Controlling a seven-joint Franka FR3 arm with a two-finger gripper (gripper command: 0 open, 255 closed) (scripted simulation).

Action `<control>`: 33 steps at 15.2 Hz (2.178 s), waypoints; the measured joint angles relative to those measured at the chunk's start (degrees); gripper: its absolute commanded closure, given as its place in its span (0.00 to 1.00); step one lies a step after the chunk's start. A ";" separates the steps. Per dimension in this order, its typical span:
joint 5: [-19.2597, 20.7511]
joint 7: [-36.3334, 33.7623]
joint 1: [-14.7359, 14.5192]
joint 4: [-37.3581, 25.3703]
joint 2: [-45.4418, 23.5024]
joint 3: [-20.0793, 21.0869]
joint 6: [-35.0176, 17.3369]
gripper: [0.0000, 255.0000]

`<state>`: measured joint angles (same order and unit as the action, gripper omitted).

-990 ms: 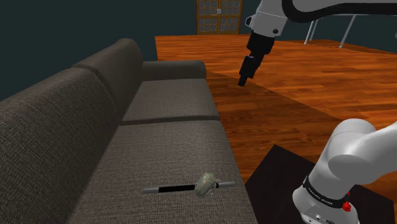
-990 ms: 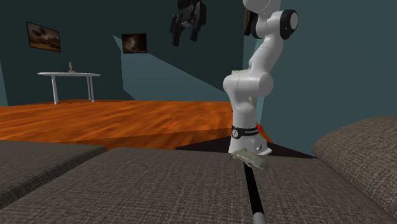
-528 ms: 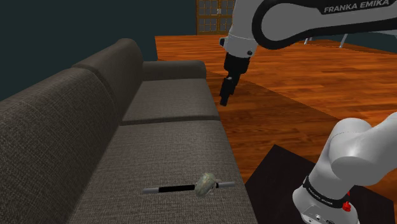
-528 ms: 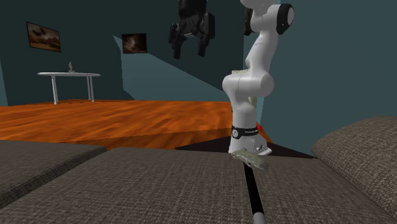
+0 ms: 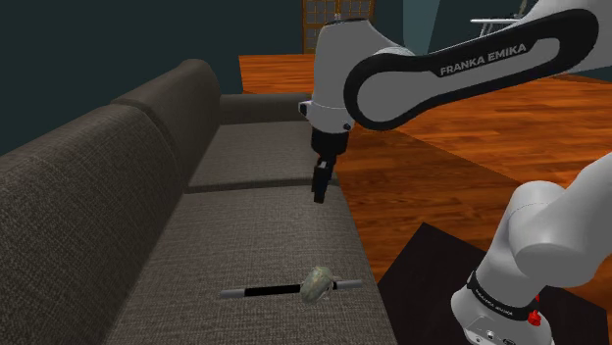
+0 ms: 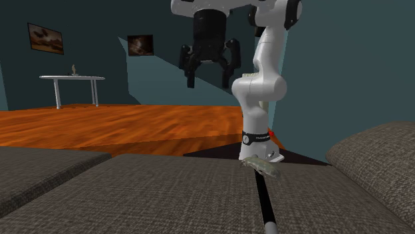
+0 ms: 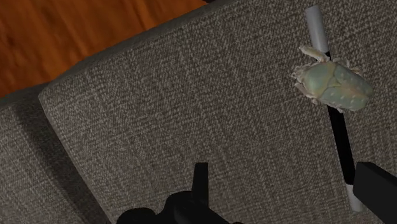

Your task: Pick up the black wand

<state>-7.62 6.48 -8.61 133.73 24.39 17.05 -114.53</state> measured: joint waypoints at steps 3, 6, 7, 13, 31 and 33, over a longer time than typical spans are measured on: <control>0.29 0.24 -1.28 -0.65 -3.94 2.14 -1.94 0.00; 0.81 -0.22 -2.70 -0.95 -8.29 4.71 -4.57 0.00; 1.05 -0.25 -3.13 -1.08 -9.61 5.44 -5.29 0.00; 4.45 -1.25 -5.37 -3.62 -20.07 9.64 -9.84 0.00; 9.72 -4.35 -7.29 -3.16 -30.03 11.39 -17.77 1.00; 9.72 -4.35 -7.28 -3.14 -30.02 11.39 -17.78 1.00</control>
<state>2.10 2.13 -15.89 130.59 -5.63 28.44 -132.31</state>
